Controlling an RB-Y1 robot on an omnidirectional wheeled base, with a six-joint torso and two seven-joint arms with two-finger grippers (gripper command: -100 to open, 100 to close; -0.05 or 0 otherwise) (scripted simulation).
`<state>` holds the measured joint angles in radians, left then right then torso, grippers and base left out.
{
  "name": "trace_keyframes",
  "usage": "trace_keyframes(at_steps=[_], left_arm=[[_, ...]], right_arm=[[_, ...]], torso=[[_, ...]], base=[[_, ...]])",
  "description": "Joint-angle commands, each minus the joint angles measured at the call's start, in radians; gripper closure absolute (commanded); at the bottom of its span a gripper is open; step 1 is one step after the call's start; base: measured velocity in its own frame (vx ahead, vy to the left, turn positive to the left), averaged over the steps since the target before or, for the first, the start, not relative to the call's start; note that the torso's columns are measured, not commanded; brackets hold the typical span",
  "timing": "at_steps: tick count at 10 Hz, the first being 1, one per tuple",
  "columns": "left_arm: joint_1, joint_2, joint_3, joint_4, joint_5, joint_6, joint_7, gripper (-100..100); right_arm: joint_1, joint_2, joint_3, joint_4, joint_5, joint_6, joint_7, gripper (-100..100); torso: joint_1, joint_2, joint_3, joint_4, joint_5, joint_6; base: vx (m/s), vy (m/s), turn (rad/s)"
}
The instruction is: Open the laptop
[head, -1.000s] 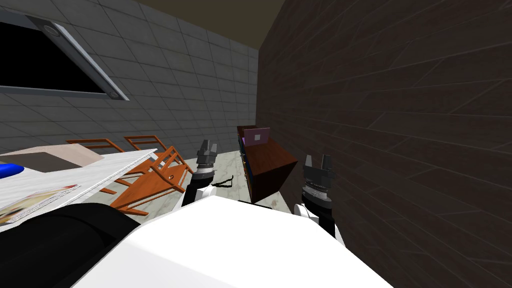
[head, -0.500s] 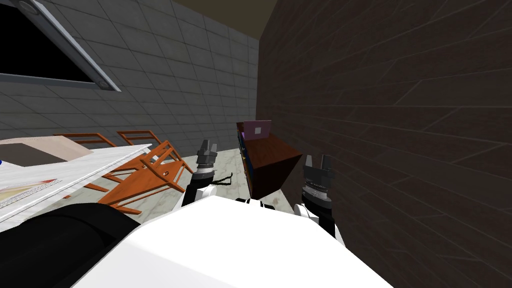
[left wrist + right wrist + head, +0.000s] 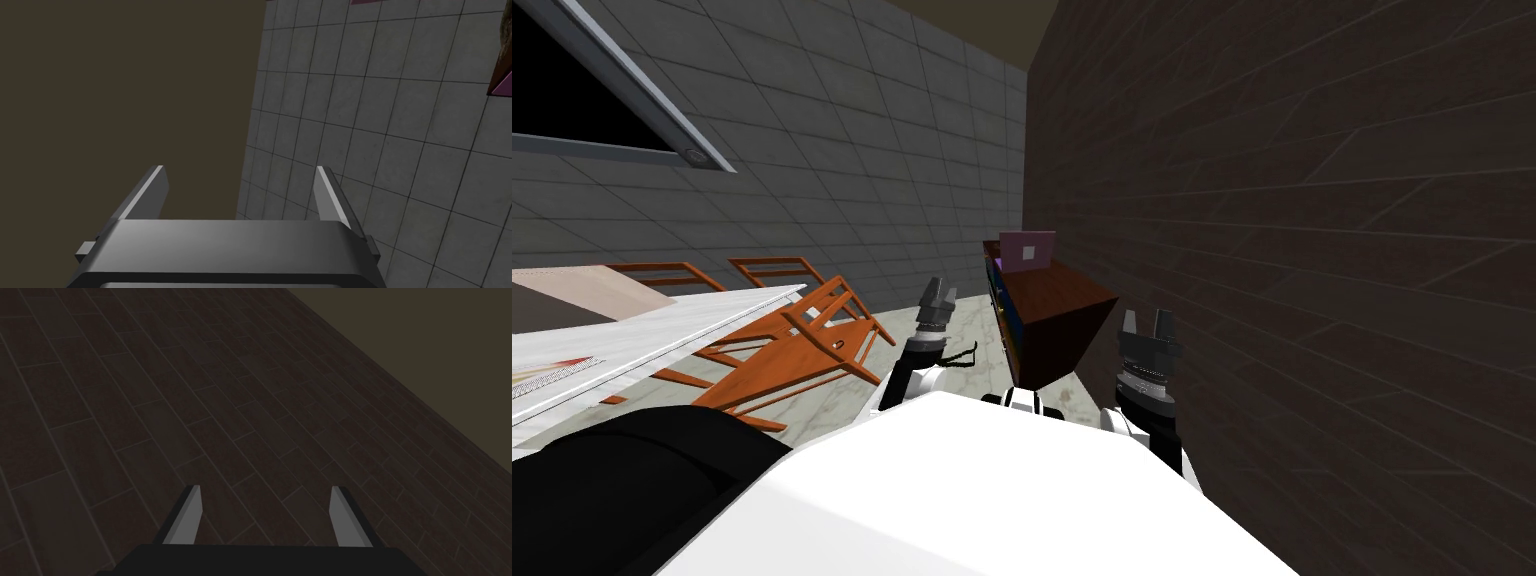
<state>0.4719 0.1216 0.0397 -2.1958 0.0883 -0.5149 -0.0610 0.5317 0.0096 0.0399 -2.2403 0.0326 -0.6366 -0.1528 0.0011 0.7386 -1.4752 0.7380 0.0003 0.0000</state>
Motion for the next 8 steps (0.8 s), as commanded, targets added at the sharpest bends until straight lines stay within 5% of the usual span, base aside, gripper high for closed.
trace_keyframes(at_steps=[1,8], left_arm=[[-0.057,0.073,-0.022,0.044,0.02,0.034,0.036,-100],[-0.249,0.267,-0.096,0.178,0.08,0.147,0.137,-100]], right_arm=[[0.0,0.0,0.0,0.0,0.0,0.0,0.0,0],[0.0,0.0,0.0,0.0,0.0,0.0,0.0,0]], torso=[[-0.002,-0.002,-0.001,0.0,-0.001,0.0],[-0.002,-0.002,-0.001,0.0,-0.001,-0.001]], base=[[-0.05,0.074,-0.094],[-0.062,0.09,-0.109]])
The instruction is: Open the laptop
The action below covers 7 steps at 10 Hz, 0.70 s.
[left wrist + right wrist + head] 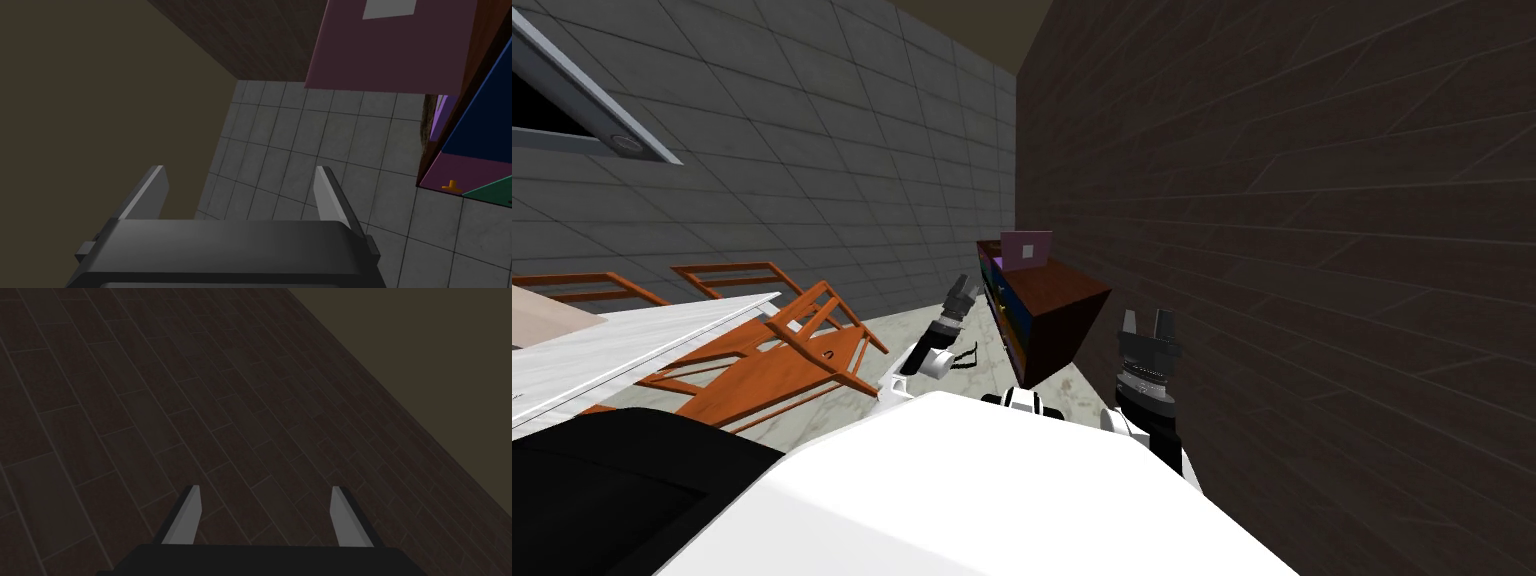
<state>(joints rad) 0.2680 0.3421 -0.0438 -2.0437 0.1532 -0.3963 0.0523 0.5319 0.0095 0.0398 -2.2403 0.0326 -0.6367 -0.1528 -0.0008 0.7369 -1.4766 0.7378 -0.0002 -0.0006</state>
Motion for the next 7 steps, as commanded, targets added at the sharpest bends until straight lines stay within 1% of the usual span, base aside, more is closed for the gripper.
trace_keyframes(at_steps=[1,2,3,4,5,6,7], left_arm=[[-0.079,0.08,-0.026,0.052,0.027,0.052,0.042,-100],[-0.106,0.109,-0.039,0.079,0.038,0.078,0.06,-100],[-0.12,0.121,-0.039,0.079,0.038,0.078,0.06,-100],[-0.159,0.16,-0.052,0.106,0.05,0.106,0.077,-100],[-0.189,0.188,-0.064,0.134,0.062,0.135,0.093,-100],[-0.198,0.199,-0.064,0.134,0.062,0.135,0.093,-100],[-0.237,0.236,-0.075,0.163,0.074,0.166,0.109,-100]], right_arm=[[0.0,0.0,0.0,0.0,0.0,0.0,0.0,0],[0.0,0.0,0.0,0.0,0.0,0.0,0.0,0],[0.0,0.0,0.0,0.0,0.0,0.0,0.0,0],[0.0,0.0,0.0,0.0,0.0,0.0,0.0,0],[0.0,0.0,0.0,0.0,0.0,0.0,0.0,0],[0.0,0.0,0.0,0.0,0.0,0.0,0.0,0],[0.0,0.0,0.0,0.0,0.0,0.0,0.0,0]], torso=[[0.0,0.0,0.0,0.0,0.0,0.001],[0.001,0.001,0.001,0.0,0.0,0.001],[0.002,0.001,0.001,0.0,0.0,0.001],[0.001,0.0,0.0,0.0,0.0,0.0],[0.0,0.0,0.0,0.0,0.0,0.001],[0.001,0.001,0.0,0.0,0.0,0.001],[0.0,0.001,0.0,0.0,0.0,0.0]], base=[[-0.066,0.08,-0.156],[-0.066,0.091,-0.194],[-0.038,0.072,-0.051],[-0.037,0.06,-0.081],[-0.042,0.071,-0.154],[-0.029,0.049,-0.084],[-0.028,0.037,-0.125]])
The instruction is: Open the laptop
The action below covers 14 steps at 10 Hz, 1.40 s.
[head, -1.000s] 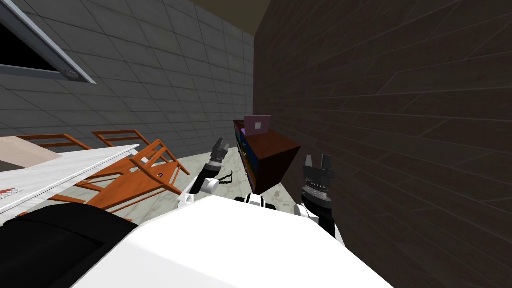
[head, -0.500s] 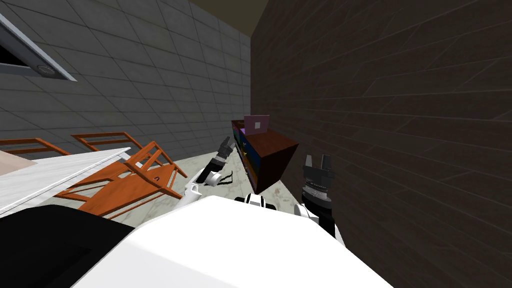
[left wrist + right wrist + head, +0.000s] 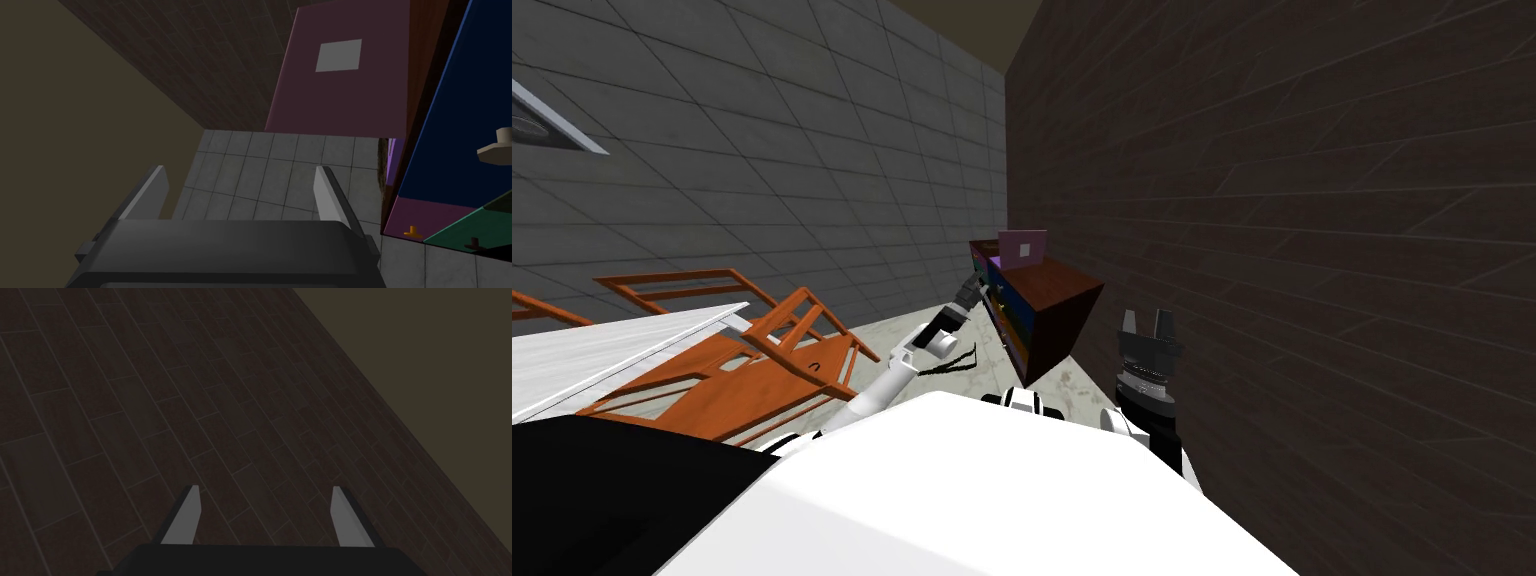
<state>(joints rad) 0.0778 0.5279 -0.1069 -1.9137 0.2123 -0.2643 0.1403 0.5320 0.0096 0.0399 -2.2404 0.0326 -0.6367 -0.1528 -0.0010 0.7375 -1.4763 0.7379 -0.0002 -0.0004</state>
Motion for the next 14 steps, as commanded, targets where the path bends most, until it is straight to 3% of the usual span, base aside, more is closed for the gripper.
trace_keyframes(at_steps=[1,2,3,4,6,7,8,9,11,12,14], left_arm=[[-0.083,0.077,-0.022,0.062,0.027,0.067,0.035,-100],[-0.087,0.093,-0.022,0.062,0.027,0.067,0.035,-100],[-0.126,0.127,-0.031,0.091,0.039,0.102,0.047,-100],[-0.126,0.132,-0.031,0.091,0.039,0.102,0.047,-100],[-0.19,0.208,-0.046,0.148,0.062,0.168,0.068,-100],[-0.202,0.208,-0.046,0.148,0.062,0.175,0.068,-100],[-0.237,0.245,-0.052,0.177,0.073,0.213,0.075,-100],[-0.239,0.245,-0.052,0.177,0.073,0.213,0.075,-100],[-0.308,0.311,-0.06,0.231,0.093,0.282,0.085,-100],[-0.308,0.314,-0.06,0.231,0.093,0.29,0.085,-100],[-0.364,0.37,-0.063,0.281,0.111,0.357,0.089,-100]], right_arm=[[0.0,0.0,0.0,0.0,0.0,0.0,0.0,0],[0.0,0.0,0.0,0.0,0.0,0.0,0.0,0],[0.0,0.0,0.0,0.0,0.0,0.0,0.0,0],[0.0,0.0,0.0,0.0,0.0,0.0,0.0,0],[0.0,0.0,0.0,0.0,0.0,0.0,0.0,0],[0.0,0.0,0.0,0.0,0.0,0.0,0.0,0],[0.0,0.0,0.0,0.0,0.0,0.0,0.0,0],[0.0,0.0,0.0,0.0,0.0,0.0,0.0,0],[0.0,0.0,0.0,0.0,0.0,0.0,0.0,0],[0.0,0.0,0.0,0.0,0.0,0.0,0.0,0],[0.0,0.0,0.0,0.0,0.0,0.0,0.0,0]], torso=[[0.0,0.0,0.0,0.0,0.0,0.001],[0.001,0.0,0.0,0.0,0.0,0.001],[0.001,0.001,0.0,0.0,0.0,0.0],[0.001,0.0,0.0,0.0,0.0,0.001],[0.0,0.0,0.0,0.0,0.0,0.001],[0.001,0.0,0.0,0.0,0.0,0.001],[0.001,0.0,0.0,0.0,0.0,0.0],[0.001,0.0,0.0,0.0,0.0,0.001],[0.0,0.0,0.0,0.0,0.0,0.001],[0.0,0.0,0.0,0.0,0.0,0.001],[0.001,0.0,0.0,0.0,0.0,0.0]], base=[[-0.028,0.048,-0.193],[-0.023,0.046,-0.057],[-0.022,0.042,-0.084],[-0.012,0.031,-0.07],[-0.008,0.026,-0.165],[0.001,0.025,-0.05],[0.006,0.023,-0.124],[0.005,0.019,-0.056],[0.016,0.01,-0.137],[0.02,0.01,-0.073],[0.032,0.004,-0.134]])
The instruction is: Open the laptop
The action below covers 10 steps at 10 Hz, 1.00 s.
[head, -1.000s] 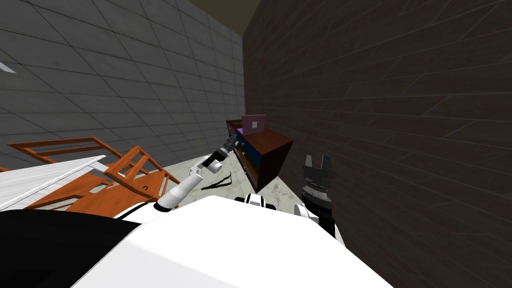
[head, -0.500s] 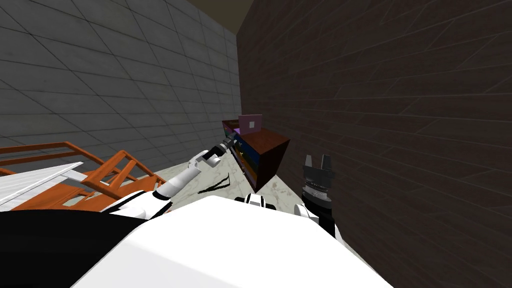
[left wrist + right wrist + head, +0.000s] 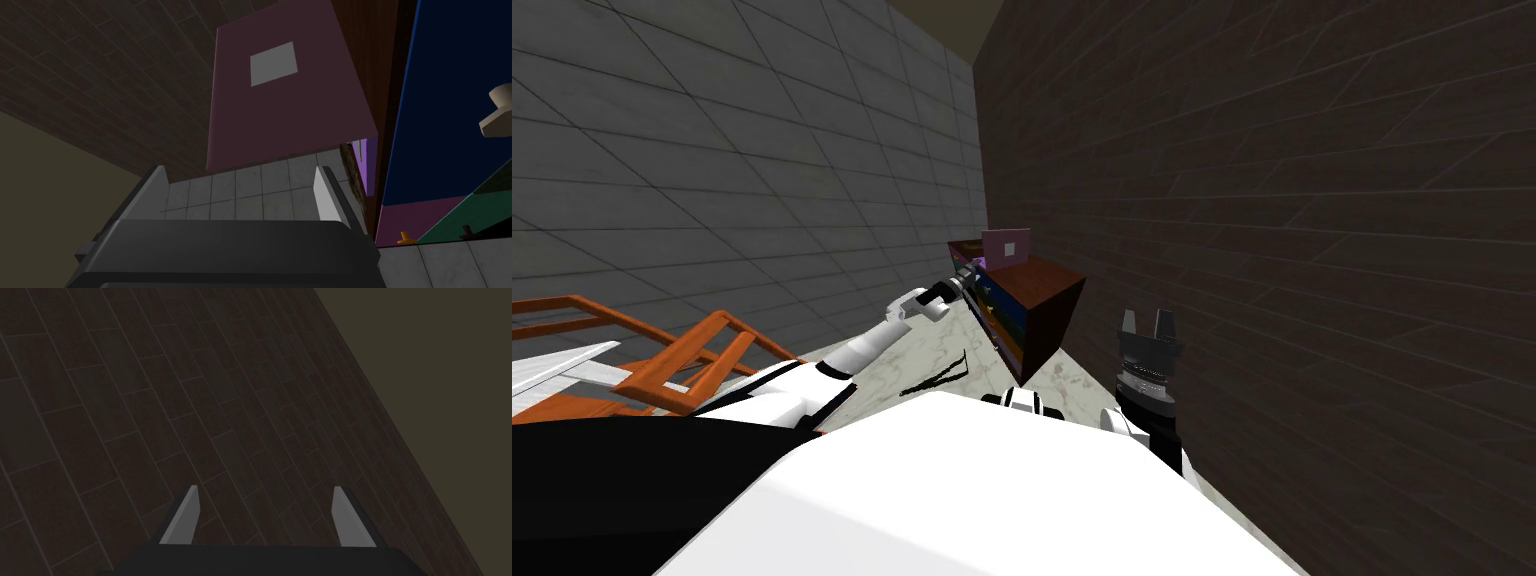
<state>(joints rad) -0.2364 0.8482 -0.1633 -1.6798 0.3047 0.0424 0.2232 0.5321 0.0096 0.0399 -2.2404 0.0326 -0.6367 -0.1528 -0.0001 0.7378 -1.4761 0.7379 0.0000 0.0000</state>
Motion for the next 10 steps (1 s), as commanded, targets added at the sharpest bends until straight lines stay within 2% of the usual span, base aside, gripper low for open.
trace_keyframes(at_steps=[1,3,4,6,7,10], left_arm=[[-0.057,0.055,-0.007,0.047,0.019,0.061,0.006,-100],[-0.114,0.109,-0.006,0.094,0.035,0.123,0.004,-100],[-0.114,0.109,-0.006,0.094,0.035,0.136,0.004,-100],[-0.164,0.158,-0.003,0.135,0.05,0.2,-0.001,-100],[-0.164,0.158,-0.003,0.135,0.05,0.206,-0.001,-100],[-0.227,0.222,0.004,0.186,0.069,0.298,-0.011,-100]], right_arm=[[0.0,0.0,0.0,0.0,0.0,0.0,0.0,0],[0.0,0.0,0.0,0.0,0.0,0.0,0.0,0],[0.0,0.0,0.0,0.0,0.0,0.0,0.0,0],[0.0,0.0,0.0,0.0,0.0,0.0,0.0,0],[0.0,0.0,0.0,0.0,0.0,0.0,0.0,0],[0.0,0.0,0.0,0.0,0.0,0.0,0.0,0]], torso=[[0.0,-0.001,-0.001,0.0,0.0,0.0],[0.0,0.0,0.0,0.0,0.0,0.0],[0.0,-0.001,0.0,0.0,0.0,0.0],[0.0,0.0,0.0,0.0,0.0,0.0],[0.0,0.0,0.0,0.0,0.0,0.0],[0.0,0.0,0.0,0.0,0.0,0.0]], base=[[0.031,0.003,-0.068],[0.043,-0.006,-0.129],[0.044,-0.002,-0.053],[0.054,-0.013,-0.114],[0.046,-0.007,-0.051],[0.058,-0.013,-0.102]])
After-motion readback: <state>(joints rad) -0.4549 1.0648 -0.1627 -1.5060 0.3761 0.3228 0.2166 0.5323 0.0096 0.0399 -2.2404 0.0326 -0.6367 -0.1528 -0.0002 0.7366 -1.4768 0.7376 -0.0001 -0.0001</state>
